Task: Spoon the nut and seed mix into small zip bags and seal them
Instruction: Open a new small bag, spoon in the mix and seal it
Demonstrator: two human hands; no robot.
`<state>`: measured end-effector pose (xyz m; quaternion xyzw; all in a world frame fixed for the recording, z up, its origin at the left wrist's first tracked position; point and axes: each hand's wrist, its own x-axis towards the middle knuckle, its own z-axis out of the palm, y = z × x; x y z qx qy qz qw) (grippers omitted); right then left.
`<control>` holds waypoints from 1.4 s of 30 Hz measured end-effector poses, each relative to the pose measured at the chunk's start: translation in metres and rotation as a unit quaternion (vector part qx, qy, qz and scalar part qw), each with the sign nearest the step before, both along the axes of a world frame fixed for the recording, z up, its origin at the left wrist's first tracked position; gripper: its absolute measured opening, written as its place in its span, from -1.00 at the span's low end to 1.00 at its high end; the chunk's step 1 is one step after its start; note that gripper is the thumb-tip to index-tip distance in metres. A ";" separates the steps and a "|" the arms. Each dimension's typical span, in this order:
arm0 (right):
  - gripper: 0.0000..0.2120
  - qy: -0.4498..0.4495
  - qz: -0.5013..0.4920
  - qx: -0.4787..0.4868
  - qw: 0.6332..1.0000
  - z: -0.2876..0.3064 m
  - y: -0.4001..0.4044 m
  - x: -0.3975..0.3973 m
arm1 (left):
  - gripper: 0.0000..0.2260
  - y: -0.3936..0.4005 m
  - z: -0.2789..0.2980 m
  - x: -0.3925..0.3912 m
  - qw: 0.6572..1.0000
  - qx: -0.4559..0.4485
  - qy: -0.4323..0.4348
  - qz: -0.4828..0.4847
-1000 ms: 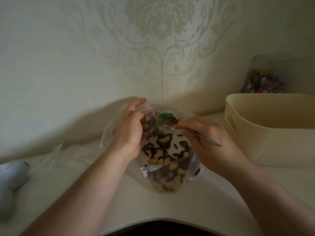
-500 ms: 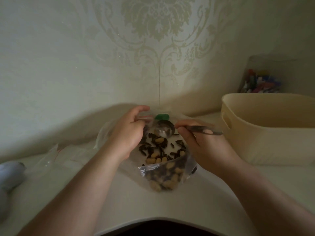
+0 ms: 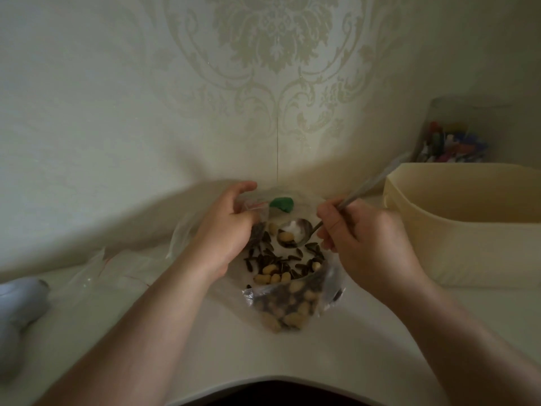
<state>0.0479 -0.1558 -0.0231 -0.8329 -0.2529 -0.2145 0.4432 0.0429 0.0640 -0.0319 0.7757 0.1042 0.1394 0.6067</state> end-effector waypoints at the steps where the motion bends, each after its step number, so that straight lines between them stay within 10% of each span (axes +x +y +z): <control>1: -0.67 -0.005 -0.002 0.015 1.000 0.003 -0.002 0.000 | -0.59 0.001 0.000 0.000 1.000 0.001 -0.008 -0.008; 15: -0.65 -0.127 -0.002 0.067 0.990 0.013 -0.006 -0.004 | -0.16 -0.006 -0.014 0.001 0.995 0.076 -0.018 -0.066; 42: -0.74 -0.192 0.066 -0.058 0.977 0.008 0.001 -0.006 | -0.06 -0.027 -0.019 0.003 0.994 0.060 -0.093 0.022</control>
